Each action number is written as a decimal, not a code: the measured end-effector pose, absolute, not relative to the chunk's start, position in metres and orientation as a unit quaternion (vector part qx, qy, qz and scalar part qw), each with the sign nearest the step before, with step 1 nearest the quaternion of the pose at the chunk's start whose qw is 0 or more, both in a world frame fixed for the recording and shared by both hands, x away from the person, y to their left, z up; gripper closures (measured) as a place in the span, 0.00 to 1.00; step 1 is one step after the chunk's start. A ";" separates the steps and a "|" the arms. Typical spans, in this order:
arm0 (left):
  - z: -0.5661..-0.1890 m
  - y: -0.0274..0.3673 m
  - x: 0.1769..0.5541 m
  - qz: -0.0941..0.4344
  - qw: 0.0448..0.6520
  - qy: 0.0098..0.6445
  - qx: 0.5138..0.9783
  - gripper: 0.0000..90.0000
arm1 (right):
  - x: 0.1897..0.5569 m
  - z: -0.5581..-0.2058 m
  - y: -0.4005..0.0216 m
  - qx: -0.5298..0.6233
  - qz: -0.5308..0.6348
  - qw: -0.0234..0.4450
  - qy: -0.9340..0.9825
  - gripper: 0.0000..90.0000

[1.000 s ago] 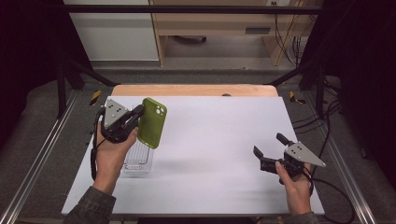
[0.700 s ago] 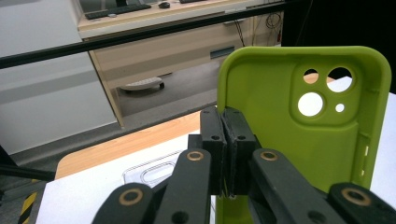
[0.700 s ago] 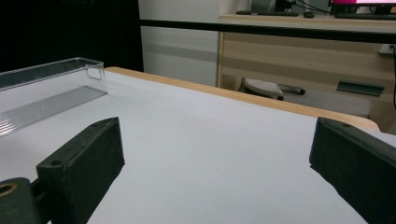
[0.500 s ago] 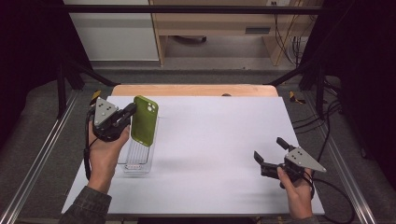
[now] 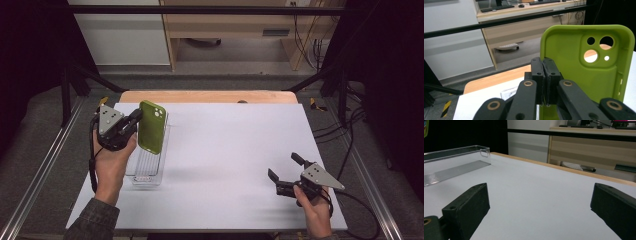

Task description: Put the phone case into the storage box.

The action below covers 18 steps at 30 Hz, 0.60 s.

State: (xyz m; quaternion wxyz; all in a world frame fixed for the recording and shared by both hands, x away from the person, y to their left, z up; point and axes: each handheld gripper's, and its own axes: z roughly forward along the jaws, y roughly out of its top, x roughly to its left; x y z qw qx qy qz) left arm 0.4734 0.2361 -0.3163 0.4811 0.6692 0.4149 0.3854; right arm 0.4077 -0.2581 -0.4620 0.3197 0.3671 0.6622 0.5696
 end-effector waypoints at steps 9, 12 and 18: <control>-0.316 0.236 0.481 0.388 0.481 0.420 0.665 0.97 | 0.406 -0.469 -0.253 0.368 0.569 0.314 0.665 0.02; -0.319 0.239 0.486 0.384 0.480 0.427 0.663 0.97 | 0.405 -0.470 -0.252 0.365 0.571 0.314 0.666 0.02; -0.322 0.243 0.492 0.390 0.477 0.428 0.661 0.97 | 0.402 -0.470 -0.252 0.373 0.586 0.312 0.648 0.02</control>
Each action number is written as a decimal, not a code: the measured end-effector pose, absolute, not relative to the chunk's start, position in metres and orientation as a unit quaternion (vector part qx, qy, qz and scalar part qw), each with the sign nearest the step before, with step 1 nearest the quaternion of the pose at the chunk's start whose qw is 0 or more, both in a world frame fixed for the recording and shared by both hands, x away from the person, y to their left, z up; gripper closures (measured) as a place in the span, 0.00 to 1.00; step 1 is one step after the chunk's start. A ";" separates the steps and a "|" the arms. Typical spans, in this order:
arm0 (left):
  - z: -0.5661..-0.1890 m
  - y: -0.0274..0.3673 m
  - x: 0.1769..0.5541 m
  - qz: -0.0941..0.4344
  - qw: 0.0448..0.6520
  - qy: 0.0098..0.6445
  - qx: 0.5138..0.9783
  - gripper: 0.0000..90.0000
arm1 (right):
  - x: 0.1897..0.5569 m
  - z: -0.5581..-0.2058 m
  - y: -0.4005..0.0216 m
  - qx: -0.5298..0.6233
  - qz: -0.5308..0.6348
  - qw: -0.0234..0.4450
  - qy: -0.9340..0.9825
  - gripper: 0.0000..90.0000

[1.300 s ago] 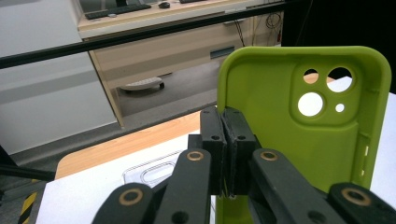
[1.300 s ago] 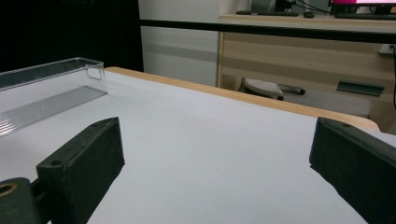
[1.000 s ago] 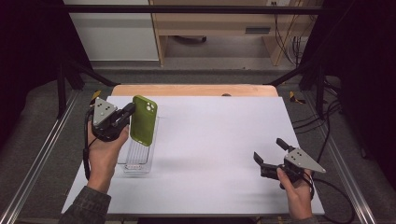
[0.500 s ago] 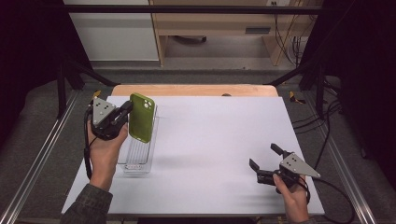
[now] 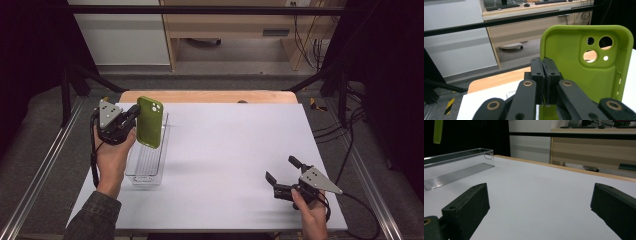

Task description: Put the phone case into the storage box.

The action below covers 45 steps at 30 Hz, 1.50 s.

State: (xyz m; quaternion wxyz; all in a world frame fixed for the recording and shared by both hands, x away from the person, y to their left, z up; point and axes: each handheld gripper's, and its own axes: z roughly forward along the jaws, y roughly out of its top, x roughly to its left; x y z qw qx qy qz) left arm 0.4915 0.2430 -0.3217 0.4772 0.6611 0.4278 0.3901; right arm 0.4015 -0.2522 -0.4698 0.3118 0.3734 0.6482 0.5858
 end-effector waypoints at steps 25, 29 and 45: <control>-0.333 0.244 0.514 0.398 0.497 0.446 0.629 0.97 | 0.401 -0.472 -0.247 0.369 0.586 0.310 0.652 0.02; -0.335 0.247 0.518 0.402 0.496 0.446 0.627 0.97 | 0.401 -0.472 -0.247 0.370 0.584 0.308 0.653 0.02; -0.338 0.258 0.525 0.413 0.493 0.455 0.616 0.97 | 0.401 -0.472 -0.247 0.372 0.585 0.304 0.654 0.02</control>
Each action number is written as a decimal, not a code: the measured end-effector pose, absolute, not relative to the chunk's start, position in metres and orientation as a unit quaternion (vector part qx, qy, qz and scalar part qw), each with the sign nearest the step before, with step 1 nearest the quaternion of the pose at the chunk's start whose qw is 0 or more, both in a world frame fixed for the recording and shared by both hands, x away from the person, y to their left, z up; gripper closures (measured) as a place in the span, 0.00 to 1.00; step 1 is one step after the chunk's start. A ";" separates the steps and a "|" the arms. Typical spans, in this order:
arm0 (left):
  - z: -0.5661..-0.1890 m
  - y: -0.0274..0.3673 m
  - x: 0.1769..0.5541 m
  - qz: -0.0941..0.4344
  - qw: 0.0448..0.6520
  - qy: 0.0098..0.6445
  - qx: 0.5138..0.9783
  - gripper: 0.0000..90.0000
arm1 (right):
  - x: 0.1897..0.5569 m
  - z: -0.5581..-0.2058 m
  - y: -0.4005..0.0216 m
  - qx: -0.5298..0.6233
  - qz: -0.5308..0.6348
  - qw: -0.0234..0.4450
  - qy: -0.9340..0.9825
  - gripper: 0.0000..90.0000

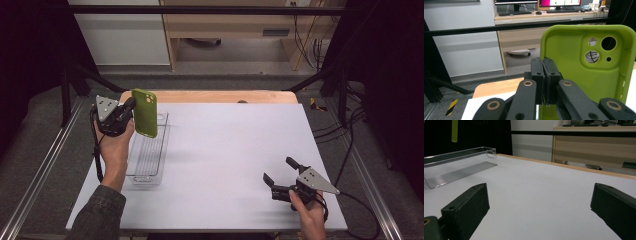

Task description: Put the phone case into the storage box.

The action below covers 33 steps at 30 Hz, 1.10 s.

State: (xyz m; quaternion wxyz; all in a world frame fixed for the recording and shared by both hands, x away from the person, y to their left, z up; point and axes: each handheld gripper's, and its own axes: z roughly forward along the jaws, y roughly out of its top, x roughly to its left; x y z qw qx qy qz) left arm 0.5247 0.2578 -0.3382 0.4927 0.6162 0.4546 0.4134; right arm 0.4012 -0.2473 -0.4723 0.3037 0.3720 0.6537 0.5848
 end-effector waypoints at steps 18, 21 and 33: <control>-0.330 0.253 0.533 0.424 0.494 0.454 0.608 0.97 | 0.401 -0.472 -0.247 0.369 0.585 0.304 0.654 0.02; -0.329 0.251 0.537 0.425 0.493 0.453 0.609 0.97 | 0.401 -0.472 -0.247 0.369 0.586 0.304 0.654 0.02; -0.339 0.250 0.553 0.426 0.478 0.463 0.613 0.97 | 0.401 -0.472 -0.247 0.368 0.587 0.304 0.654 0.02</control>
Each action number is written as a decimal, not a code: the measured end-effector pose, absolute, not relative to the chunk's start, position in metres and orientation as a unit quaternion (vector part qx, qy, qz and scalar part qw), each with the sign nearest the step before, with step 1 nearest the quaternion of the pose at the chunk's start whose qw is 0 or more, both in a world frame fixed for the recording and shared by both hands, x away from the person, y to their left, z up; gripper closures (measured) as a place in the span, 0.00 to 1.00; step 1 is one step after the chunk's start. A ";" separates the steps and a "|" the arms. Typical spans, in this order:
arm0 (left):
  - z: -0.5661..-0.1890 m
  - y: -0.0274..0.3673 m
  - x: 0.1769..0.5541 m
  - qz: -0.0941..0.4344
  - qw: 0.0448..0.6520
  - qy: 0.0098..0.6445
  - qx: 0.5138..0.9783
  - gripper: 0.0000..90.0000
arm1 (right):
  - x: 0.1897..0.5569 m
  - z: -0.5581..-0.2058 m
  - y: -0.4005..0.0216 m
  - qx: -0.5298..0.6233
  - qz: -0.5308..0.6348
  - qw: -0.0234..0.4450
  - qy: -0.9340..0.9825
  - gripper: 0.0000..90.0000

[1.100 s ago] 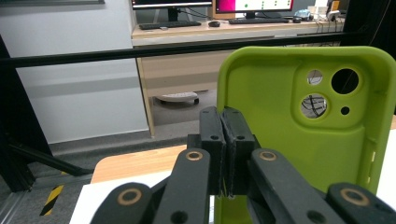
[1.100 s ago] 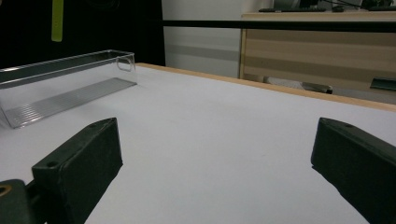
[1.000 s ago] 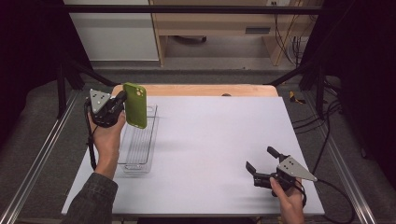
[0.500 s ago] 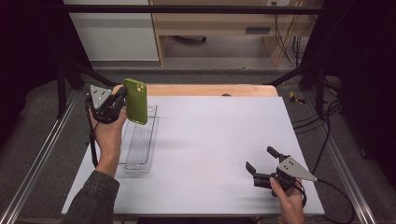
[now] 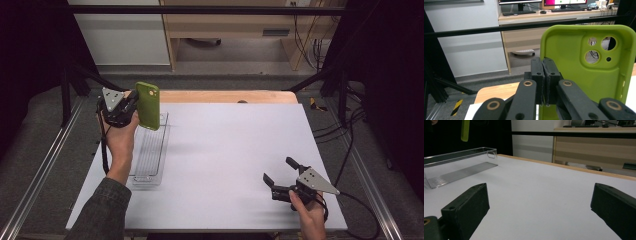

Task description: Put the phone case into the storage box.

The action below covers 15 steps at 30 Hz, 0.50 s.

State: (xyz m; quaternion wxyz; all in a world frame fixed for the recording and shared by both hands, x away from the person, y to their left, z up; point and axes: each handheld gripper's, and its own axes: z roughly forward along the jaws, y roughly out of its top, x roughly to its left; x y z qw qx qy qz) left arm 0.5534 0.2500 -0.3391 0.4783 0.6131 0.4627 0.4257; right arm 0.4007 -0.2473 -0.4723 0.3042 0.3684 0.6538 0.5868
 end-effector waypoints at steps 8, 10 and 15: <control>-0.345 0.248 0.562 0.425 0.475 0.468 0.612 0.97 | 0.401 -0.473 -0.247 0.368 0.587 0.303 0.654 0.02; -0.348 0.247 0.564 0.423 0.475 0.470 0.612 0.97 | 0.401 -0.473 -0.247 0.368 0.587 0.303 0.654 0.02; -0.354 0.245 0.572 0.427 0.463 0.477 0.612 0.97 | 0.401 -0.473 -0.248 0.368 0.587 0.303 0.654 0.02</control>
